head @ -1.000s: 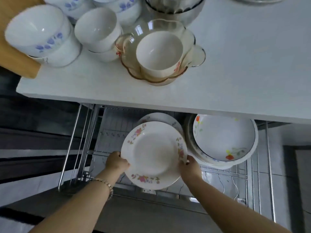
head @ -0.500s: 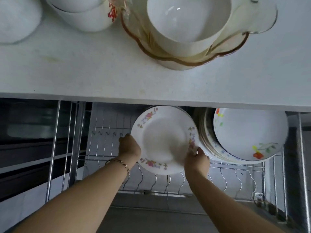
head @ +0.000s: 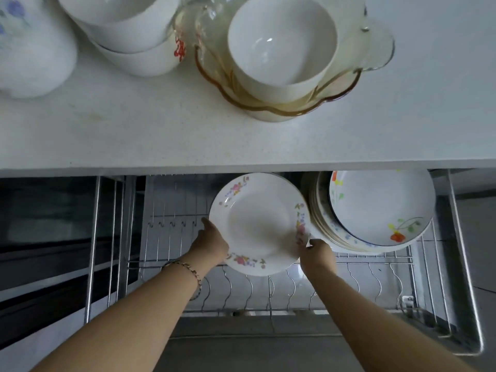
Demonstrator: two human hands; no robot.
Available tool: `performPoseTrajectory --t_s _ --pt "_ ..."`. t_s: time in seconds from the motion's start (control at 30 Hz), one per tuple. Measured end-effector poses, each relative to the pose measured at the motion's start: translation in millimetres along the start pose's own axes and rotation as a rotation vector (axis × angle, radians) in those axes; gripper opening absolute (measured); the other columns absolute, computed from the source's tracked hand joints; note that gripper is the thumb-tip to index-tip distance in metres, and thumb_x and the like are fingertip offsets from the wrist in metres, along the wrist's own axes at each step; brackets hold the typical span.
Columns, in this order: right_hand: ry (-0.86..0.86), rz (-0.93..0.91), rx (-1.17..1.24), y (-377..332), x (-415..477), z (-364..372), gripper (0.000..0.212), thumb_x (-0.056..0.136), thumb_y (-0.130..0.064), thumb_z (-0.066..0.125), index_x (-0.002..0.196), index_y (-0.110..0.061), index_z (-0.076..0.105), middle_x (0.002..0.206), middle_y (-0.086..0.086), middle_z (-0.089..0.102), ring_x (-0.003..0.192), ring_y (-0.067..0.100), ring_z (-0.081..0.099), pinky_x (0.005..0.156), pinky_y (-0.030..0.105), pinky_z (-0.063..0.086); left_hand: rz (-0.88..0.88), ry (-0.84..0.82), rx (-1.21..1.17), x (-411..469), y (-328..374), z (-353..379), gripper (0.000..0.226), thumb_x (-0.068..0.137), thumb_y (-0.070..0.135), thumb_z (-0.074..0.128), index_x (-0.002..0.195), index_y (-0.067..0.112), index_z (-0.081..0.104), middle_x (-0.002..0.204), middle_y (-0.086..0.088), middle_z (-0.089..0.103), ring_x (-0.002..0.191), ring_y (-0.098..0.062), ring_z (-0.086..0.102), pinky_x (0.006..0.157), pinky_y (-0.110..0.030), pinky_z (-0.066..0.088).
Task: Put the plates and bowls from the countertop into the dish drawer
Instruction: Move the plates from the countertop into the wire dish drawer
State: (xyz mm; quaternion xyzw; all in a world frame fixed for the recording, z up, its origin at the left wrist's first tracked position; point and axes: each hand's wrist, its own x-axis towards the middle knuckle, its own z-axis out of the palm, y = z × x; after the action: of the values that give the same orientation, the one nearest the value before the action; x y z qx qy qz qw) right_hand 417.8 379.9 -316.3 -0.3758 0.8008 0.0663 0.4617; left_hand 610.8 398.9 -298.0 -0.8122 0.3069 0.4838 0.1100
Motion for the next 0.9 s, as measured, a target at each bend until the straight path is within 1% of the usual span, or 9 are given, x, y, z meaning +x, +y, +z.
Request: performPoseTrajectory --t_s 0.1,0.2,0.27,0.33,0.4,0.53,0.67,0.77,0.9 --pt "-0.192 -0.040 -0.200 0 -15 -37 0.024 0.092 -0.015 0.046 0.070 -0.010 0.053 0.075 0.008 0.054 0.086 0.026 0.051 0.056 0.022 0.038 0.136 0.044 0.116 -33 23 -16 0.051 0.092 0.007 0.040 0.141 0.001 0.028 0.137 -0.020 0.042 0.121 -0.035 0.050 0.101 -0.040 0.046" --pt "-0.250 -0.137 -0.272 -7 -45 -88 0.016 0.092 -0.013 0.045 0.093 -0.009 0.061 0.093 0.013 0.061 0.082 0.021 0.050 0.070 0.028 0.045 0.332 -0.014 0.163 -84 62 -32 0.036 0.095 0.013 0.038 0.130 0.010 0.049 0.133 -0.008 0.051 0.118 -0.026 0.052 0.097 -0.027 0.043" --pt "-0.234 -0.201 -0.272 -12 -68 -130 0.028 0.091 -0.011 0.045 0.107 0.002 0.064 0.098 0.018 0.069 0.070 0.020 0.058 0.074 0.031 0.052 0.440 -0.068 0.150 -123 97 -39 0.026 0.095 0.012 0.039 0.106 0.013 0.062 0.111 -0.007 0.061 0.097 -0.020 0.055 0.083 -0.025 0.045" --pt "-0.186 -0.273 -0.245 -14 -87 -180 0.028 0.090 -0.012 0.046 0.103 0.003 0.065 0.100 0.020 0.072 0.065 0.021 0.065 0.077 0.031 0.054 0.502 -0.074 0.147 -160 136 -43 0.025 0.091 0.008 0.039 0.074 0.014 0.057 0.079 -0.008 0.058 0.072 -0.020 0.051 0.064 -0.024 0.042" --pt "-0.112 -0.342 -0.248 -17 -102 -235 0.024 0.090 -0.015 0.047 0.098 -0.002 0.066 0.096 0.017 0.073 0.072 0.026 0.069 0.075 0.028 0.054 0.534 -0.071 0.087 -190 177 -43 0.028 0.088 0.008 0.040 0.063 0.015 0.049 0.072 -0.010 0.057 0.066 -0.022 0.053 0.061 -0.023 0.041" --pt "-0.069 -0.435 -0.292 -15 -112 -345 0.032 0.089 -0.013 0.048 0.110 0.007 0.064 0.090 0.015 0.067 0.071 0.023 0.059 0.059 0.025 0.049 0.603 -0.017 0.060 -249 261 -31 0.025 0.086 0.005 0.042 0.064 0.014 0.050 0.079 -0.013 0.065 0.076 -0.024 0.062 0.059 -0.022 0.043" --pt "-0.039 -0.478 -0.299 -1 -95 -454 0.033 0.091 -0.010 0.047 0.116 0.006 0.061 0.089 0.010 0.061 0.060 0.016 0.056 0.050 0.018 0.040 0.647 0.074 0.068 -299 347 -2 0.022 0.088 0.003 0.041 0.090 0.006 0.062 0.098 -0.021 0.068 0.103 -0.033 0.066 0.069 -0.022 0.041" --pt "-0.044 -0.501 -0.348 8 -78 -521 0.034 0.094 -0.007 0.042 0.120 0.007 0.058 0.097 0.011 0.064 0.053 0.005 0.051 0.046 0.014 0.036 0.634 0.160 -0.021 -319 401 20 0.017 0.088 0.002 0.040 0.081 0.007 0.055 0.093 -0.018 0.062 0.101 -0.033 0.064 0.071 -0.024 0.040" --pt "-0.062 -0.547 -0.417 26 -53 -588 0.035 0.093 -0.005 0.040 0.121 0.006 0.058 0.095 0.009 0.062 0.067 0.016 0.059 0.052 0.017 0.035 0.572 0.261 -0.101 -333 468 45 0.030 0.090 0.003 0.040 0.061 0.010 0.043 0.109 -0.024 0.066 0.094 -0.031 0.062 0.070 -0.024 0.039"
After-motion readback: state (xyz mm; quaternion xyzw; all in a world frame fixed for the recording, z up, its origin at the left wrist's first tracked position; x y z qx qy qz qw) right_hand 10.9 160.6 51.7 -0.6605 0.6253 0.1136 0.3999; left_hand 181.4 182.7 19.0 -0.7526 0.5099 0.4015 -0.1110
